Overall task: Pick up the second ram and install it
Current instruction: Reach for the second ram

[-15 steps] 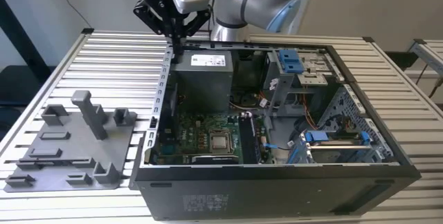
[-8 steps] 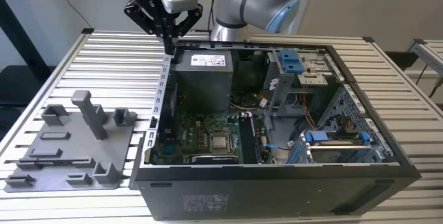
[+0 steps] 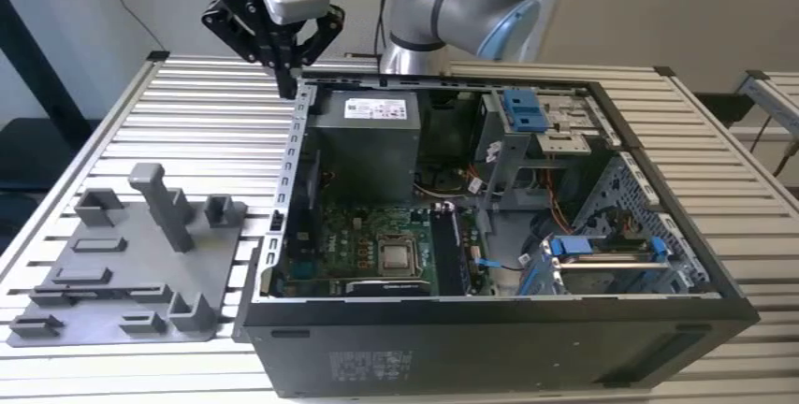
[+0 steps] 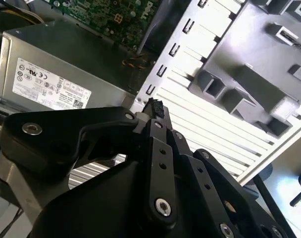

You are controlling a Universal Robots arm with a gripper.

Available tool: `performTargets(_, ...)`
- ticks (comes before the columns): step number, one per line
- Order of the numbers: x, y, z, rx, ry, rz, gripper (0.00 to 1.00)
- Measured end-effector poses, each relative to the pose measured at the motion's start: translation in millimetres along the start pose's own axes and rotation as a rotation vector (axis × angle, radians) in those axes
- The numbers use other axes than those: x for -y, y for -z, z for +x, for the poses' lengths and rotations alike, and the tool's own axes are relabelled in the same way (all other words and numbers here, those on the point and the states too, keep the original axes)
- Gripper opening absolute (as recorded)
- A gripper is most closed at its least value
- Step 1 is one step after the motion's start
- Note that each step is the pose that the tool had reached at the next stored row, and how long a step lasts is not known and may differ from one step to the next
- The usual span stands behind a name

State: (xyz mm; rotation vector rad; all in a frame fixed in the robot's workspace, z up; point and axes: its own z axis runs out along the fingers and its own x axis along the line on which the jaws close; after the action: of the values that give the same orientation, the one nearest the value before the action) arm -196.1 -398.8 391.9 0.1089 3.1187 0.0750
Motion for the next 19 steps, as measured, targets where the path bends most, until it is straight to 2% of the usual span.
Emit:
performTargets(12,1.6,-0.3,23.4,0.0000,0.001,0.0000,0.11)
performTargets(16,1.9,-0.3,27.4,-0.0003,0.001,0.0000,0.11)
performTargets(19,1.9,-0.3,27.5,-0.0004,0.001,0.0000,0.11)
